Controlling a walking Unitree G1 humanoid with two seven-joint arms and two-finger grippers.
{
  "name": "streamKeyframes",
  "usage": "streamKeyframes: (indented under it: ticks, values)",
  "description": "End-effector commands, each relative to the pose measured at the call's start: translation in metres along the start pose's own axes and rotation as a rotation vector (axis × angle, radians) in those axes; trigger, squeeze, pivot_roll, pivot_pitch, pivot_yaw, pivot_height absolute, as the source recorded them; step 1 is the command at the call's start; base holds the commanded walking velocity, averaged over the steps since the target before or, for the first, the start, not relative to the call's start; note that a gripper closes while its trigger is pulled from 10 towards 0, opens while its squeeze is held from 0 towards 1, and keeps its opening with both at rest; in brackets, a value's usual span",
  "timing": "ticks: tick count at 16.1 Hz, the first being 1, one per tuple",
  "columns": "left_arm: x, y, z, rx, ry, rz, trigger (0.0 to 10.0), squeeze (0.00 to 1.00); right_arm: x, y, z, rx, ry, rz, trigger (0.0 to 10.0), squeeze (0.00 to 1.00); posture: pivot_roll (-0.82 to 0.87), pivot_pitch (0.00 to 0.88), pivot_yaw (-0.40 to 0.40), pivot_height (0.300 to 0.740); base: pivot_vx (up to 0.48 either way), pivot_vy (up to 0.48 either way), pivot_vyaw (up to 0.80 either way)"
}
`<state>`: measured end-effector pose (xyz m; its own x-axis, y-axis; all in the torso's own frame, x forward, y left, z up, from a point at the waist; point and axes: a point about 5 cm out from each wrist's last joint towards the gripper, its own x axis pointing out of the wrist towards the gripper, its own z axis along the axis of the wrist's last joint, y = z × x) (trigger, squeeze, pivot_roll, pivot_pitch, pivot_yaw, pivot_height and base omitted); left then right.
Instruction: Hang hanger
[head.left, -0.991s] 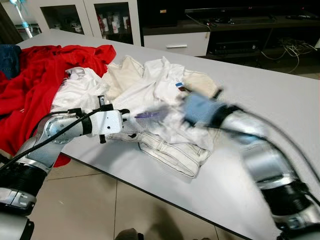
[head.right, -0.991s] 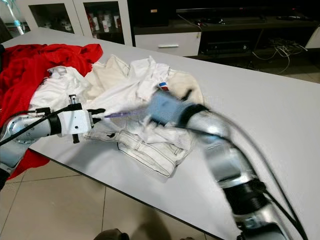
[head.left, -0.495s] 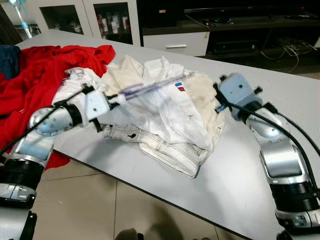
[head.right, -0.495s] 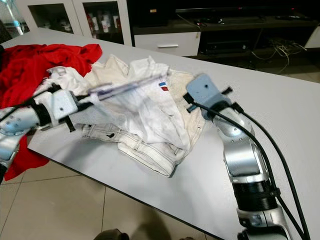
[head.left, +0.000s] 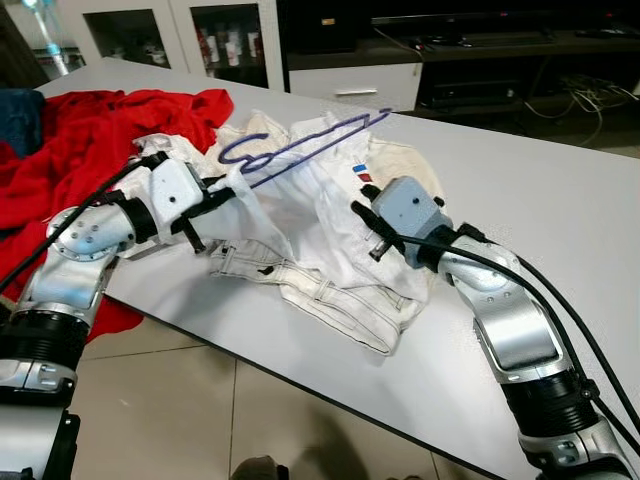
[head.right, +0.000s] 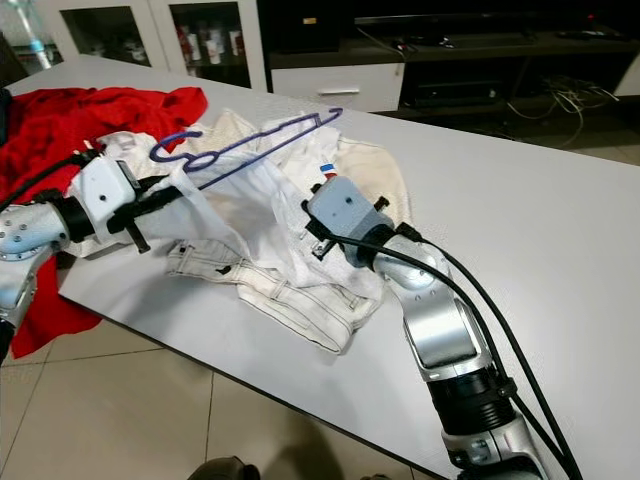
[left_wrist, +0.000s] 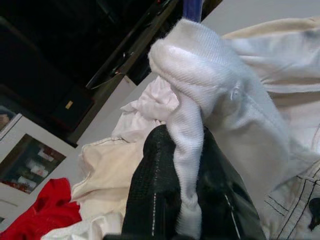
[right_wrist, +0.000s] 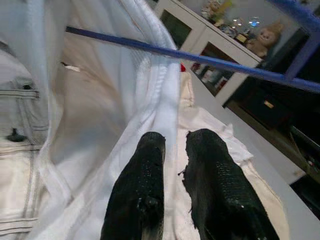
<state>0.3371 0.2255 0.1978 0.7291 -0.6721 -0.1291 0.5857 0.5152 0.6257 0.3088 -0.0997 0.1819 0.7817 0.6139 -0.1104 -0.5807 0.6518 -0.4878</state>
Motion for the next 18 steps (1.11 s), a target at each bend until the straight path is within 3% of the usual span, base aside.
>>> streamKeyframes:
  ticks: [1,4,6,7,9,10,12,14,18]
  values:
    - [-0.004,0.014,0.008,0.014,-0.024,0.028,10.0,0.00,0.004,0.004,0.010,0.000,-0.045,0.050,10.0,0.00,0.16,0.011,0.071,0.740,0.000,0.000,0.00]
    - [-0.004,0.015,0.010,0.020,-0.037,0.028,10.0,0.00,0.012,0.016,0.016,0.023,-0.055,0.085,10.0,0.00,0.16,0.006,0.075,0.740,0.000,0.000,0.00]
    - [-0.002,0.014,0.012,0.022,-0.050,0.022,10.0,0.00,0.020,0.020,0.003,0.035,0.013,0.062,10.0,0.00,0.16,0.006,0.077,0.740,0.000,0.000,0.00]
    - [-0.001,0.014,0.012,0.021,-0.055,0.018,10.0,0.00,0.021,0.023,-0.003,0.039,0.051,0.076,10.0,0.00,0.16,0.004,0.080,0.740,0.000,0.000,0.00]
    - [0.000,0.013,0.013,0.021,-0.061,0.014,10.0,0.00,0.022,0.034,0.004,0.050,0.029,0.153,10.0,0.00,0.16,0.004,0.080,0.740,0.000,0.000,0.00]
    - [0.000,0.013,0.014,0.021,-0.065,0.014,10.0,0.00,0.023,0.044,0.014,0.091,-0.016,0.202,10.0,0.33,0.16,0.004,0.080,0.740,0.000,0.000,0.00]
    - [0.000,0.013,0.014,0.022,-0.067,0.014,10.0,0.00,0.023,0.049,0.018,0.115,-0.037,0.232,10.0,0.37,0.16,0.004,0.078,0.740,0.000,0.000,0.00]
    - [0.001,0.011,0.015,0.023,-0.073,0.010,10.0,0.00,0.027,0.064,0.015,0.108,-0.023,0.284,10.0,0.34,0.16,0.003,0.079,0.740,0.000,0.000,0.00]
    - [0.003,0.010,0.017,0.024,-0.082,0.003,10.0,0.00,0.034,0.071,-0.009,0.156,0.110,0.276,10.0,0.33,0.16,0.007,0.081,0.740,0.000,0.000,0.00]
